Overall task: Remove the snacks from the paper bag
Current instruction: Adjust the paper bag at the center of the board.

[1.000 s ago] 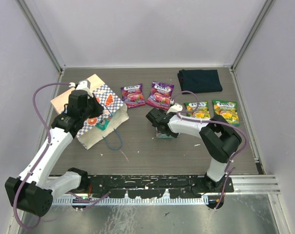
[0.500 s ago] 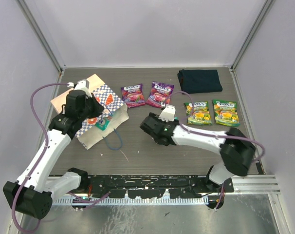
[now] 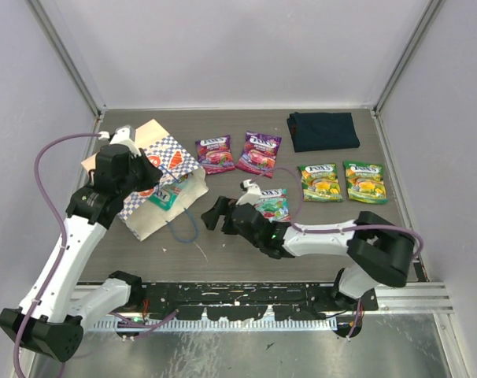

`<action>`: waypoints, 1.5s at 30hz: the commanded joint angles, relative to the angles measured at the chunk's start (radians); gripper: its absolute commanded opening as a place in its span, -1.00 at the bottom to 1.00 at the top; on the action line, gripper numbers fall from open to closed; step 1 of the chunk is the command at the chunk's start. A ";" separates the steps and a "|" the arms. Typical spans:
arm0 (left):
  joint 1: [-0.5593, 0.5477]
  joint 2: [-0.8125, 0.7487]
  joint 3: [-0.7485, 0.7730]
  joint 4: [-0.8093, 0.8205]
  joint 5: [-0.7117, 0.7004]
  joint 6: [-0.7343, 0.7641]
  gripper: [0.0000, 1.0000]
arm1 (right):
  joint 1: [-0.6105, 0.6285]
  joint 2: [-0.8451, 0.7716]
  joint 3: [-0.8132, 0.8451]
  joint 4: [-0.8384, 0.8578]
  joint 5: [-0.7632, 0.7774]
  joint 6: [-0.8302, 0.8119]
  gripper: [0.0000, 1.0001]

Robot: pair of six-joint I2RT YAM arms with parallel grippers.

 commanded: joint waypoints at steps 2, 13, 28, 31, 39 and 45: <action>0.004 -0.032 0.083 -0.083 -0.029 -0.018 -1.00 | 0.042 0.152 0.115 0.305 -0.169 0.016 0.87; 0.004 -0.139 0.080 -0.281 -0.243 -0.012 -1.00 | -0.042 0.431 0.470 0.096 -0.306 -0.254 0.81; 0.004 -0.237 0.066 -0.428 -0.384 -0.012 -1.00 | -0.147 0.798 1.016 -0.327 -0.749 -0.576 0.83; 0.004 -0.245 0.087 -0.444 -0.370 -0.023 -1.00 | -0.147 0.833 1.097 -0.389 -0.781 -0.622 0.83; 0.005 -0.249 0.095 -0.391 -0.214 -0.083 -1.00 | -0.150 0.766 1.050 -0.360 -0.735 -0.578 0.81; 0.004 -0.188 0.032 -0.299 -0.225 -0.098 -1.00 | -0.105 0.526 0.526 0.266 -0.574 -0.178 0.49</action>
